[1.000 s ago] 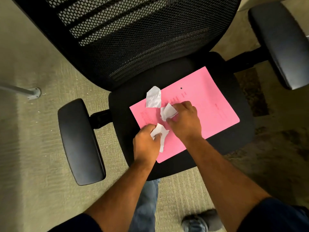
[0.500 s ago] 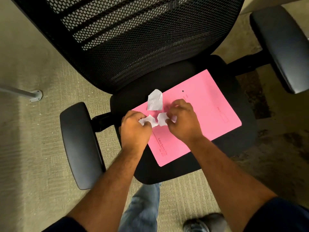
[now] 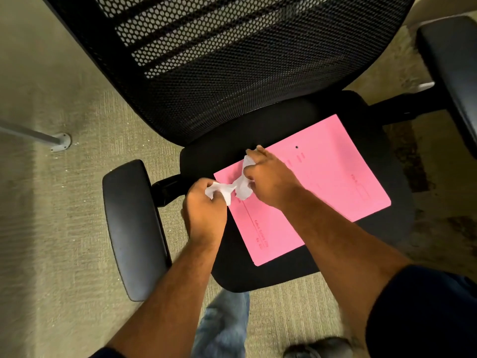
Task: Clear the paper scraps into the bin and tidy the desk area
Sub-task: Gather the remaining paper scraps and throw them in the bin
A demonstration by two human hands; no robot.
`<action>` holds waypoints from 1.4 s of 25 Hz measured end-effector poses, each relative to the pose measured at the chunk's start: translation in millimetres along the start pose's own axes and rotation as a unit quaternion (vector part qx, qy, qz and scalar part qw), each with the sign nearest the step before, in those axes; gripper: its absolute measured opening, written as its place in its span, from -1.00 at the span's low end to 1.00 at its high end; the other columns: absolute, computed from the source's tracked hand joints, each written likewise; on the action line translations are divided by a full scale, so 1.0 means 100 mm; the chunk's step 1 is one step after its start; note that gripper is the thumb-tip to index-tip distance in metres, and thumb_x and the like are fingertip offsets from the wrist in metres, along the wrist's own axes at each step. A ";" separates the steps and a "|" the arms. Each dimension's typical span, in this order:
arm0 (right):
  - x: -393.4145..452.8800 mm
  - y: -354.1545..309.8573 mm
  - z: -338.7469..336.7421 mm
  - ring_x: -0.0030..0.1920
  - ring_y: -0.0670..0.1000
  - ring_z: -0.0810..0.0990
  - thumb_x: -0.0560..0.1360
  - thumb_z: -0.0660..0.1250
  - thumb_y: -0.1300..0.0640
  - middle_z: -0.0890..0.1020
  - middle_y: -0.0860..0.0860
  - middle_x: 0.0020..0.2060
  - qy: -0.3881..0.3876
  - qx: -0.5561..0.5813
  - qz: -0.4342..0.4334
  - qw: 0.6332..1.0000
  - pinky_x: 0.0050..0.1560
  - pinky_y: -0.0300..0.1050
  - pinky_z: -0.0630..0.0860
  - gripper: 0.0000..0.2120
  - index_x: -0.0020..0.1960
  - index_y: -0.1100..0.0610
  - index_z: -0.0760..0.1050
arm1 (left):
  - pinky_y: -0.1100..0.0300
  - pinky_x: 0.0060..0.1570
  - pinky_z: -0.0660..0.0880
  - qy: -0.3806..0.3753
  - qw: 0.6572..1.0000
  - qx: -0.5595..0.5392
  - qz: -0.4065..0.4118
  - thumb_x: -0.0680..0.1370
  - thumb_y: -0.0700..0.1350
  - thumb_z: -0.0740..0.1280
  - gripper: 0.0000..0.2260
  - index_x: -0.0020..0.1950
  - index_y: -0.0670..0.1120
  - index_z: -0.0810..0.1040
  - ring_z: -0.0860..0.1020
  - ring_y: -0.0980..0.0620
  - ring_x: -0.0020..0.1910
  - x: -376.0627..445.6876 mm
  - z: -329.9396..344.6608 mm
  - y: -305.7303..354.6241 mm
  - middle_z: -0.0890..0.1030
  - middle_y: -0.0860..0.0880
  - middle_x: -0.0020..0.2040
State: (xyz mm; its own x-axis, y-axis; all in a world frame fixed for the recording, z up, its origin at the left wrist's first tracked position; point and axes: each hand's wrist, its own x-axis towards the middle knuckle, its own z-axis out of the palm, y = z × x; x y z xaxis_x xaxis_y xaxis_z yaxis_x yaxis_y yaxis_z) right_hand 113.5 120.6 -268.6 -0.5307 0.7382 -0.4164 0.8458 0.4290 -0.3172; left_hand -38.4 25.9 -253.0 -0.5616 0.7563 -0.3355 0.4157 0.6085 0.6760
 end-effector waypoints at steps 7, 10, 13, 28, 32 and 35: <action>0.04 -0.01 0.06 0.16 0.14 0.64 0.61 0.43 -0.05 0.64 0.07 0.23 -0.062 0.090 0.118 0.987 0.28 0.05 0.58 -0.65 0.35 0.04 0.56 | 0.42 -0.21 0.58 0.015 0.994 -0.110 0.010 0.57 -0.25 0.48 -0.72 0.21 0.04 0.61 0.69 0.27 -0.03 0.03 0.04 0.05 0.71 0.11 0.01; -0.32 0.08 0.15 0.13 0.12 0.68 0.63 0.43 0.09 0.72 0.05 0.18 0.130 0.110 0.071 0.983 0.20 -0.02 0.65 -0.76 0.27 0.08 0.66 | 0.40 -0.19 0.61 0.010 0.993 -0.111 0.029 0.55 -0.23 0.53 -0.68 0.26 -0.02 0.59 0.73 0.18 0.00 0.06 0.08 0.13 0.74 0.06 0.05; -0.64 0.19 0.21 -0.12 0.08 0.67 0.55 0.50 0.19 0.75 0.06 -0.02 0.235 0.234 0.113 0.937 -0.07 -0.15 0.60 -0.91 0.04 0.11 0.66 | 0.37 -0.19 0.63 -0.010 0.994 -0.093 0.059 0.52 -0.19 0.56 -0.67 0.25 -0.01 0.60 0.72 0.25 -0.05 0.05 0.17 0.22 0.73 0.12 0.00; -2.94 1.01 0.74 -0.36 -0.19 0.47 0.46 0.46 0.26 0.53 -0.25 -0.28 0.422 0.511 0.380 0.645 -0.36 -0.32 0.43 -0.71 -0.10 -0.01 0.37 | -0.02 -0.34 0.70 -0.229 0.953 -0.041 0.193 0.49 -0.17 0.56 -0.68 0.05 0.18 0.55 0.74 0.12 -0.15 -1.40 1.41 1.00 0.76 0.09 -0.10; -3.49 1.16 0.99 -0.35 -0.16 0.41 0.47 0.44 0.30 0.54 -0.20 -0.34 0.443 0.514 0.412 0.609 -0.33 -0.28 0.36 -0.73 -0.21 0.00 0.42 | 0.06 -0.23 0.70 -0.276 0.928 0.012 0.249 0.53 -0.31 0.41 -0.64 0.18 0.10 0.51 0.72 0.08 -0.11 -1.93 1.78 1.02 0.74 0.06 -0.04; -4.04 1.30 1.32 -0.31 -0.09 0.49 0.50 0.43 0.32 0.60 -0.13 -0.29 0.454 0.501 0.462 0.574 -0.26 -0.17 0.43 -0.76 -0.20 0.03 0.50 | 0.41 -0.18 0.52 -0.325 0.899 0.068 0.287 0.51 -0.37 0.32 -0.68 0.21 -0.08 0.55 0.68 0.09 -0.08 -2.43 2.16 0.98 0.66 0.14 0.00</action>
State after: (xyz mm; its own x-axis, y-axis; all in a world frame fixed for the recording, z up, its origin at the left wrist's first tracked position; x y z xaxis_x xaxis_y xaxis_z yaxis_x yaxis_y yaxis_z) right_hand 431.1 -190.6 -253.8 0.7508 0.5725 -0.3295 0.0455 -0.5424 -0.8389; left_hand 293.4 -46.5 -247.2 0.2906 0.9087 -0.2997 0.6127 0.0639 0.7878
